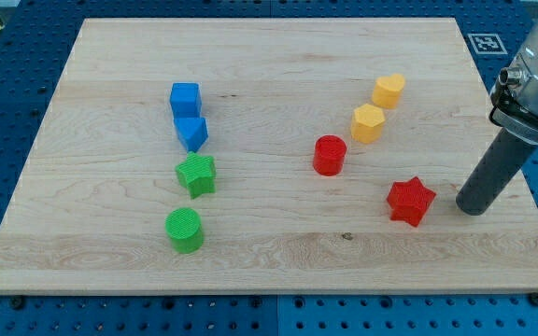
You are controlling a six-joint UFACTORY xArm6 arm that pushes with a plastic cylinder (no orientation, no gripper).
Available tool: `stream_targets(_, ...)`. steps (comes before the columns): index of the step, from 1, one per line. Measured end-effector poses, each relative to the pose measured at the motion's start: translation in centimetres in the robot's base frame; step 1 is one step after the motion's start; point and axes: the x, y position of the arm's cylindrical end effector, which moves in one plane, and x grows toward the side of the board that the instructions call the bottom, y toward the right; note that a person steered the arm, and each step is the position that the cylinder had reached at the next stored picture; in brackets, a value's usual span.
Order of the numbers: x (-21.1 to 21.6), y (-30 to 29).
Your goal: Slide the red star towards the green circle
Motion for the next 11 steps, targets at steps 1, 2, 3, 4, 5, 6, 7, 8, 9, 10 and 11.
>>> stream_targets(1, 0.0, -0.3)
stream_targets(2, 0.6, -1.8)
stream_targets(3, 2.1, -3.1)
stream_targets(4, 2.6, -4.0)
stream_targets(5, 2.6, -4.1)
stream_targets(6, 2.6, -3.3)
stream_targets(7, 1.1, -1.8)
stream_targets(8, 0.8, -1.6)
stream_targets(9, 0.8, -2.4)
stream_targets(10, 0.8, -4.5)
stream_targets(11, 0.7, -6.4)
